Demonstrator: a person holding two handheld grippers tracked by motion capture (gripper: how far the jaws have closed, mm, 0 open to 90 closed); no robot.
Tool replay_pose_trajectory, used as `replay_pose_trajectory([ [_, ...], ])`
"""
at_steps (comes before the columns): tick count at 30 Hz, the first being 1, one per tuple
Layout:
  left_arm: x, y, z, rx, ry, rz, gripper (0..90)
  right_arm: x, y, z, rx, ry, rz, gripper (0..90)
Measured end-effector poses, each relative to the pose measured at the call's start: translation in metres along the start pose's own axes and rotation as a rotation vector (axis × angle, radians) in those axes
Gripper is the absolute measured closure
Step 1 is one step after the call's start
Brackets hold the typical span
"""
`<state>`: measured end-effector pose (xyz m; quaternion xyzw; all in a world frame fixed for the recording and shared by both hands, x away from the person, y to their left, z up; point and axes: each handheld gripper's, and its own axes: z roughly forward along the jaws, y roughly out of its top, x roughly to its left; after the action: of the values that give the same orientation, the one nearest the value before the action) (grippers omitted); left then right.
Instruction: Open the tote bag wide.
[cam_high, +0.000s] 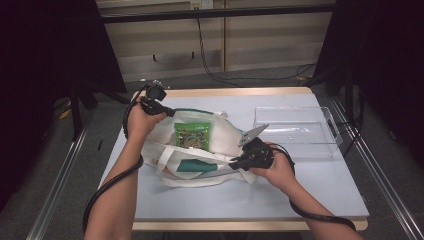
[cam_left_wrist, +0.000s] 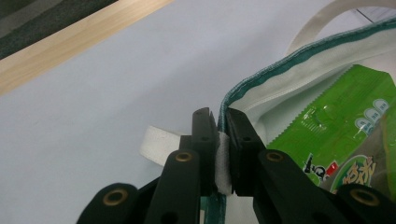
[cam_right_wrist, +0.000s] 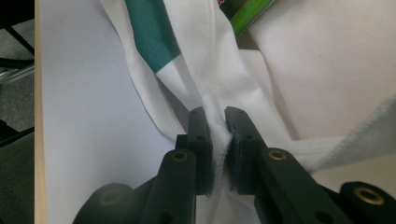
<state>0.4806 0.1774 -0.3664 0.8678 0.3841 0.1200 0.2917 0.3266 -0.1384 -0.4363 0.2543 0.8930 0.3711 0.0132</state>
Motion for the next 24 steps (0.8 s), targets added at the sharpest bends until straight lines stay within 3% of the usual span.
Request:
replay_pose_trajectory([
  [1, 0.001, 0.000, 0.001, 0.019, 0.002, 0.020, 83.3, 0.000, -0.001, 0.000, -0.001, 0.005, -0.003, 80.9],
  [2, 0.001, 0.000, 0.003, 0.013, -0.003, 0.004, 83.3, -0.001, -0.001, 0.001, 0.000, 0.002, -0.007, 80.9],
  [3, 0.003, 0.000, 0.004, 0.023, 0.002, 0.017, 83.4, -0.001, -0.002, 0.001, -0.002, 0.008, -0.007, 80.9],
  [8, 0.005, -0.003, 0.012, 0.019, -0.002, -0.023, 83.4, -0.001, -0.005, 0.003, -0.001, 0.012, -0.009, 81.0],
  [13, 0.005, -0.005, 0.016, 0.023, -0.009, -0.026, 83.2, -0.002, -0.008, 0.005, -0.005, 0.020, -0.003, 80.8],
  [15, 0.007, -0.005, 0.013, 0.032, -0.006, -0.010, 79.6, -0.001, -0.008, 0.005, -0.011, 0.013, -0.005, 80.7],
  [19, 0.006, -0.005, 0.003, -0.012, -0.003, -0.031, 71.4, -0.001, -0.004, 0.002, -0.008, 0.004, -0.015, 80.5],
  [20, 0.008, -0.004, -0.001, -0.012, -0.011, -0.019, 70.0, -0.001, -0.004, 0.002, -0.008, 0.008, -0.016, 80.5],
  [22, 0.008, -0.004, -0.007, -0.043, -0.033, -0.033, 67.1, -0.001, -0.004, 0.002, -0.008, 0.009, -0.010, 80.4],
  [24, 0.008, -0.002, -0.013, -0.043, -0.031, -0.015, 63.5, -0.001, -0.004, 0.002, -0.007, 0.004, -0.014, 80.4],
])
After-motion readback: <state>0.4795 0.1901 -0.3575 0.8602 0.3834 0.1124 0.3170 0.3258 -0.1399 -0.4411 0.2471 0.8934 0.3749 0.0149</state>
